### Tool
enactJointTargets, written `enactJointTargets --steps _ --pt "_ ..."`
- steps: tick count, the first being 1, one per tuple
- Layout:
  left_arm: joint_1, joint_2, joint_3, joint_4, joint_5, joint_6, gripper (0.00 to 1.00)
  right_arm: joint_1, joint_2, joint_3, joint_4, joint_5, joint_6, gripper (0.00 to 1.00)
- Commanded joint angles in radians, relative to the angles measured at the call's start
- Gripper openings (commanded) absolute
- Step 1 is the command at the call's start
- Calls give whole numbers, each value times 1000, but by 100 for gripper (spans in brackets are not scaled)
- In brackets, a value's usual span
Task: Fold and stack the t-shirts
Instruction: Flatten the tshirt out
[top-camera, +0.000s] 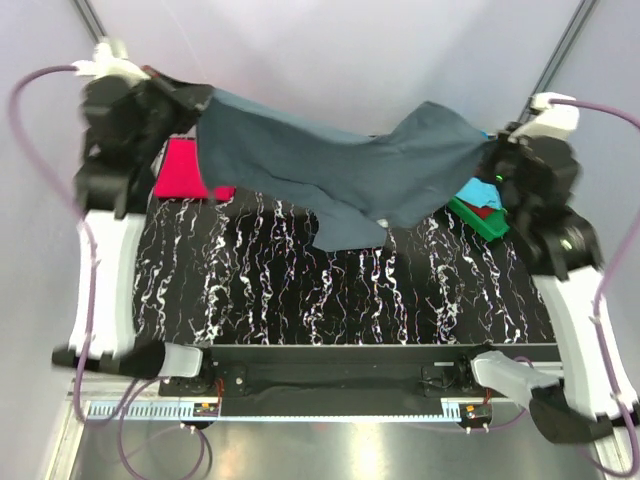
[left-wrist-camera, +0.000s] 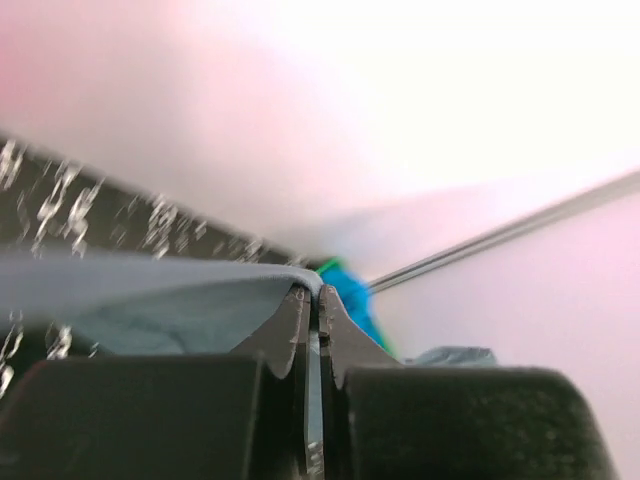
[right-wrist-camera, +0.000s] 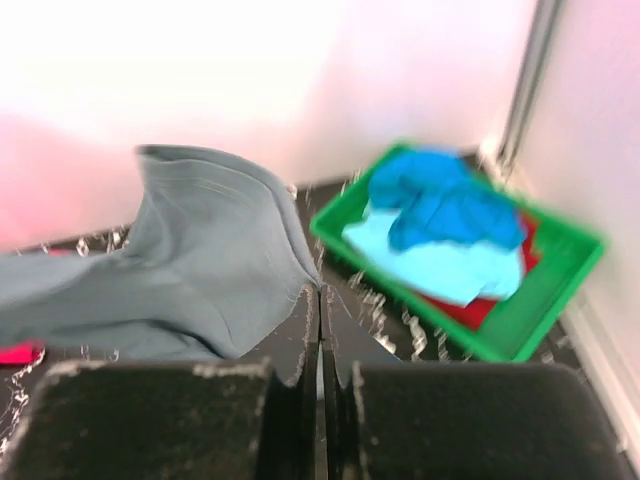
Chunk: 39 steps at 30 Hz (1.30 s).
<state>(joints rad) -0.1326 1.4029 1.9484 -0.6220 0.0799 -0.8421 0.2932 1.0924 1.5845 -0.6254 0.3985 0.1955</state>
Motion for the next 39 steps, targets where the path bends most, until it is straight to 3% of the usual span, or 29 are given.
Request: enactJointTargets --steps 1,6,11,18,29,33,39 --pt "8 -154 -26 -60 -31 23 0 -5 -164 49 32 -24 -151 0" --pt "10 -324 -80 -111 -61 2 0 -5 -313 86 35 -108 -148 0" --pt "8 -381 -68 -128 -103 -6 0 -5 -319 152 35 -158 -157 0" --pt "10 -274 -25 -81 -123 3 0 -5 -155 192 153 -190 -294 0" --pt "25 -12 106 70 -160 21 0 -9 205 483 328 -89 -547 0" --pt "59 63 119 139 -135 5 0 -37 364 572 360 -115 -556 0" --pt "102 94 162 140 -86 0 0 -88 431 657 355 -158 -516 0"
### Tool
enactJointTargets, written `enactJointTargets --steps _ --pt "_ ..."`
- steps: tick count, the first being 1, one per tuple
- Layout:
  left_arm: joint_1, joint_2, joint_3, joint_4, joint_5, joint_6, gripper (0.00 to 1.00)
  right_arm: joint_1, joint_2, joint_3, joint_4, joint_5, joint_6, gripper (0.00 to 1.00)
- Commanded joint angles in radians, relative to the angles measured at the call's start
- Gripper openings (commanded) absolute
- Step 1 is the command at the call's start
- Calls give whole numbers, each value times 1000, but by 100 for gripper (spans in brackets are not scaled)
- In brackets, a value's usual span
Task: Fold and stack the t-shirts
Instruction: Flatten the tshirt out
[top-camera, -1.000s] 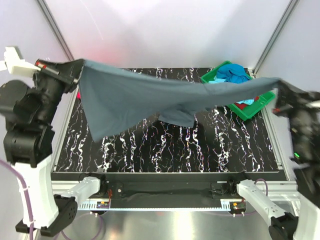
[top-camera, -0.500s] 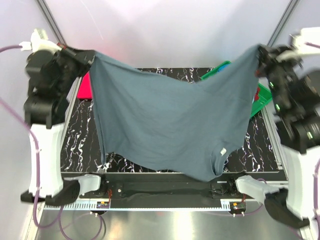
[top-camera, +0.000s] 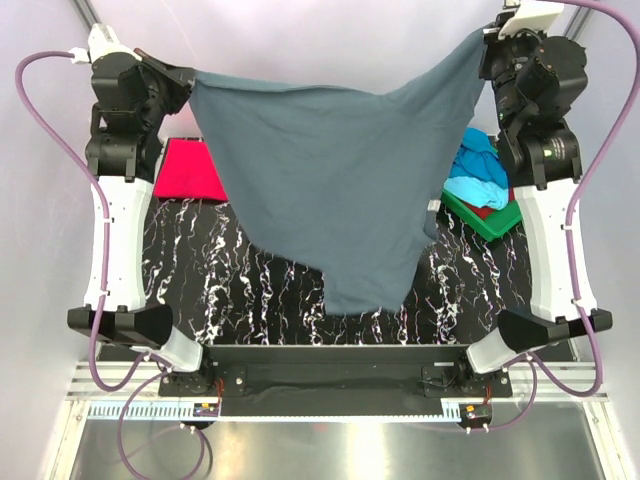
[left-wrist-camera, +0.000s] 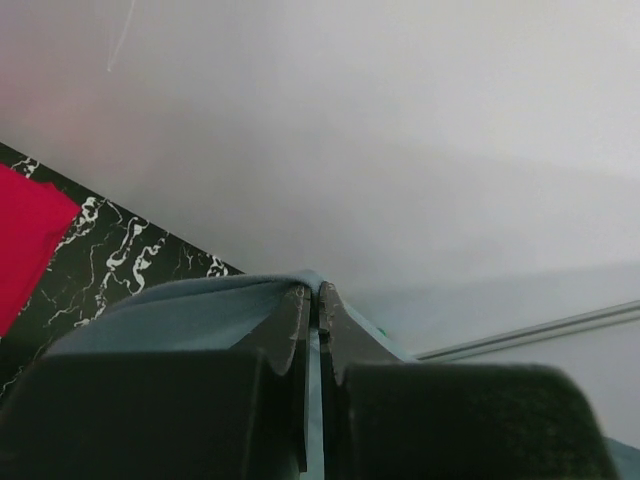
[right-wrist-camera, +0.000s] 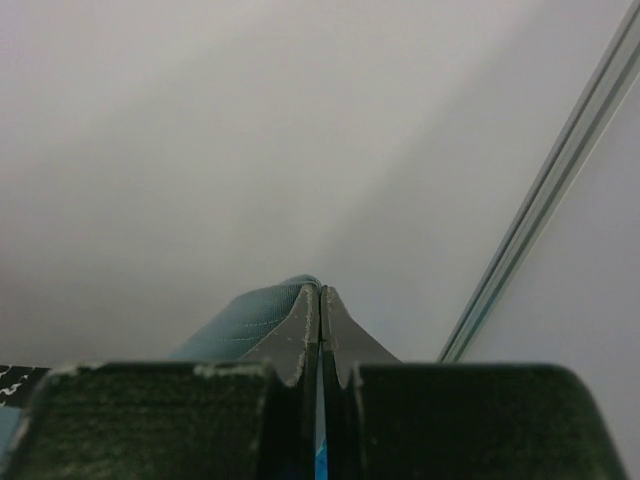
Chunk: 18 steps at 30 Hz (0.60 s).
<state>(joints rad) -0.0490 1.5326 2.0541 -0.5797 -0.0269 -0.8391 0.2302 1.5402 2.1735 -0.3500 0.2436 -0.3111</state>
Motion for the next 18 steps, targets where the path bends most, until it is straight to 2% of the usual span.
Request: enactJointTargets --steps 1,8,12,18 --pt "24 -51 42 100 21 3 0 -25 -25 65 82 -4 -8 0" --pt "28 -258 -92 136 21 -5 0 -25 -215 -52 77 -58 62 0" --pt "28 -412 -213 142 7 -28 0 -25 -415 -150 48 -136 124 0" --pt "28 -629 -273 132 21 -66 0 -25 -644 -257 22 -175 176 0"
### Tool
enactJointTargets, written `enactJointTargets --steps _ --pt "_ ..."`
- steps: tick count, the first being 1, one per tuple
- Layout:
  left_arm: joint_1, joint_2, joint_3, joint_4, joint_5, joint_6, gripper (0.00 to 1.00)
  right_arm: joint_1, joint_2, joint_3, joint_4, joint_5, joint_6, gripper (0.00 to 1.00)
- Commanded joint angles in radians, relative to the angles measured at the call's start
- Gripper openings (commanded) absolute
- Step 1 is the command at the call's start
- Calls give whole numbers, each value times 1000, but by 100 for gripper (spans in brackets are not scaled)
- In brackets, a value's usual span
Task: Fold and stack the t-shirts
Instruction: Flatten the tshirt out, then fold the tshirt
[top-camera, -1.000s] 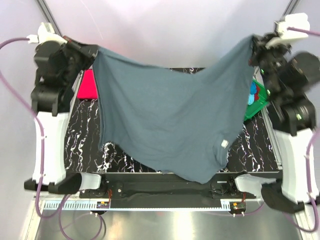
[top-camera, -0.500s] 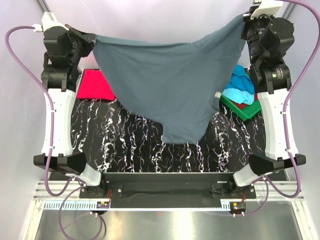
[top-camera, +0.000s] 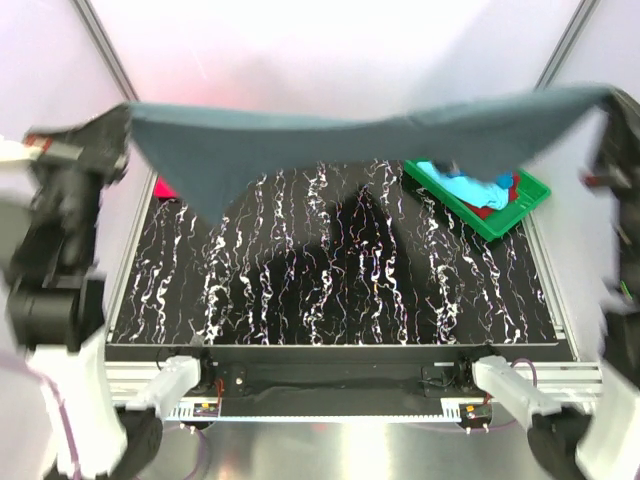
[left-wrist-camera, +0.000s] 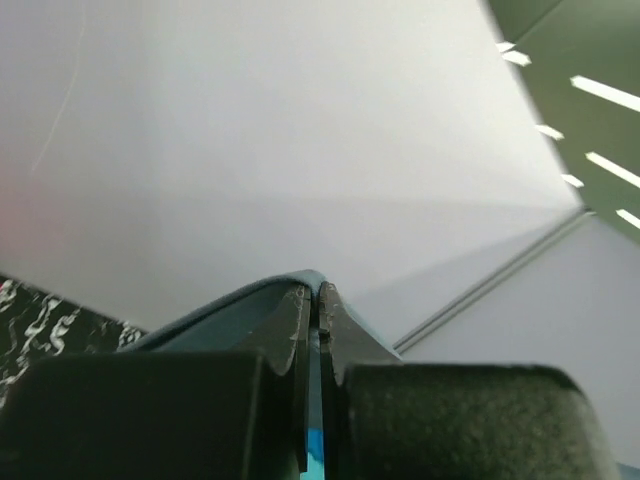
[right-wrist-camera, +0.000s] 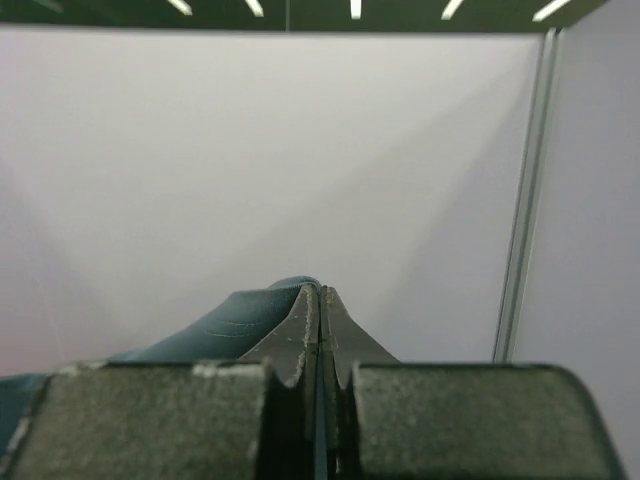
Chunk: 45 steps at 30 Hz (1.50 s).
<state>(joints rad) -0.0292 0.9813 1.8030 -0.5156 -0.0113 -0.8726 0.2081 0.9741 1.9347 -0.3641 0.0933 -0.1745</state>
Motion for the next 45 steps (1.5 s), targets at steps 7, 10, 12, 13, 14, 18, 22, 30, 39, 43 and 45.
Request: enactJointTargets --steps 7,10,12,13,14,18,22,30,39,43,45 --pt "8 -239 -64 23 5 -120 0 -4 -199 13 -21 -15 46 0" --pt "8 -244 -28 -7 24 -121 0 -3 -199 75 -50 -18 49 0" --pt "8 -242 1 -30 14 -103 0 -3 -178 95 -62 -20 30 0" --pt "8 -243 5 -35 -22 -95 0 -3 -169 105 -64 -20 17 0" --pt "8 -244 4 -37 -38 -91 0 -3 -144 107 -61 -18 0 0" --pt "6 -190 -17 -37 -98 -16 0 -3 -39 113 -59 37 -123 0" --pt "8 -145 -189 -20 -141 -25 0 -3 50 -58 35 54 -168 0" --pt "11 35 -533 144 -211 0 0 -4 152 -567 506 -36 -140 0" --pt "190 460 -619 342 -67 8 0 -10 685 -735 1031 76 -119 0" --pt "284 647 -556 472 166 6 0 -13 911 -556 987 -18 -89 0" --pt "310 733 -476 474 221 56 0 -12 963 -472 959 -70 -80 0"
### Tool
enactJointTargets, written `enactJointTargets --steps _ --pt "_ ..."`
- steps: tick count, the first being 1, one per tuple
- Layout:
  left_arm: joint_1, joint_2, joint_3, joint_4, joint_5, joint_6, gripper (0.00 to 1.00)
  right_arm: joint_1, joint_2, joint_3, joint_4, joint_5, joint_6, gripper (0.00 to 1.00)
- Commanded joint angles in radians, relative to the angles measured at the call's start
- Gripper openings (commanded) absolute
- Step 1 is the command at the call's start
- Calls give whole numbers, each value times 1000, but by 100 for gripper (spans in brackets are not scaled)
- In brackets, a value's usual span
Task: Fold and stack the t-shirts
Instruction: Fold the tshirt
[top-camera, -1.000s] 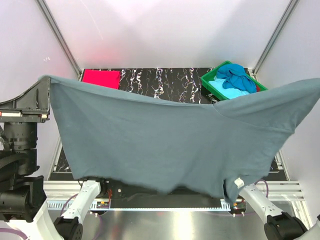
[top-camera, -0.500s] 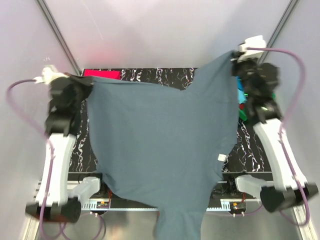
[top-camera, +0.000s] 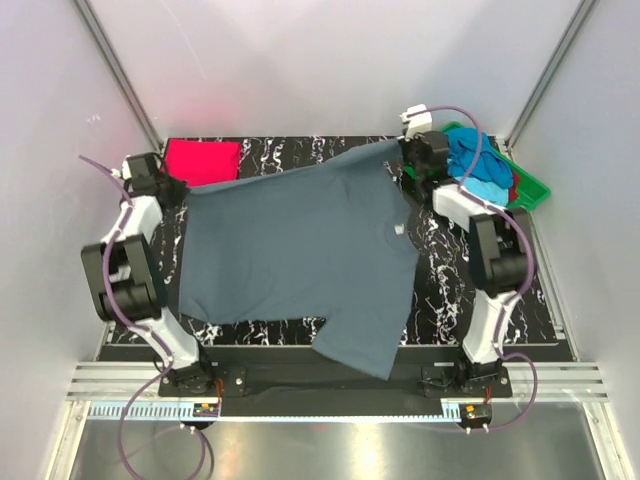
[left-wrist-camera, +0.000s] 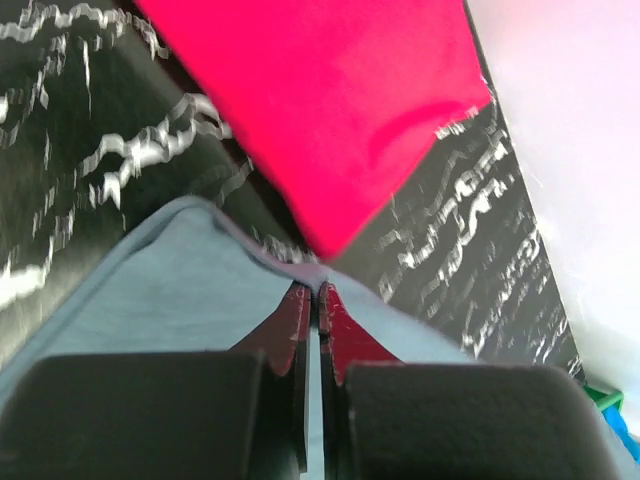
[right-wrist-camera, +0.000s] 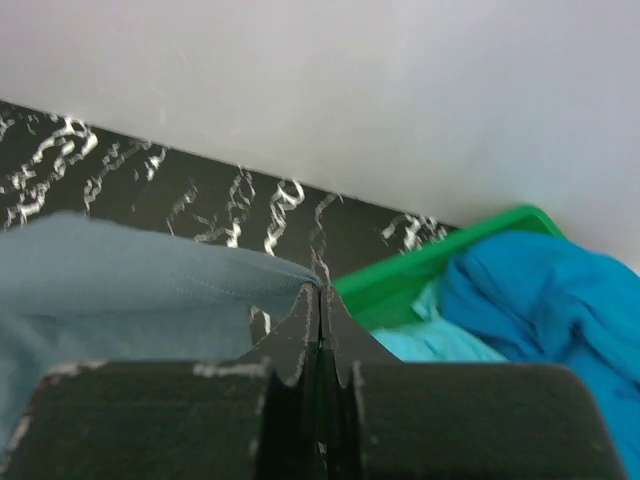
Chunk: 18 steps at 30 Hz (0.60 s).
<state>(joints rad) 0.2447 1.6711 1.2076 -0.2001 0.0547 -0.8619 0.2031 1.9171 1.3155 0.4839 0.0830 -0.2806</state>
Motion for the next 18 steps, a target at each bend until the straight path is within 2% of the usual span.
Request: enactJointTargets --steps 1,5,8,15,18 --pt "39 71 144 153 163 64 0 -8 64 171 89 -77 29 0" --pt "70 206 277 114 264 145 0 -7 123 234 39 -133 38 0" --pt "97 246 297 111 335 135 0 -7 114 220 19 -170 52 0" --pt "114 279 317 80 367 231 0 1 -4 119 -56 -138 112 0" --pt "117 280 326 59 369 250 0 18 -47 106 -142 -114 138 0"
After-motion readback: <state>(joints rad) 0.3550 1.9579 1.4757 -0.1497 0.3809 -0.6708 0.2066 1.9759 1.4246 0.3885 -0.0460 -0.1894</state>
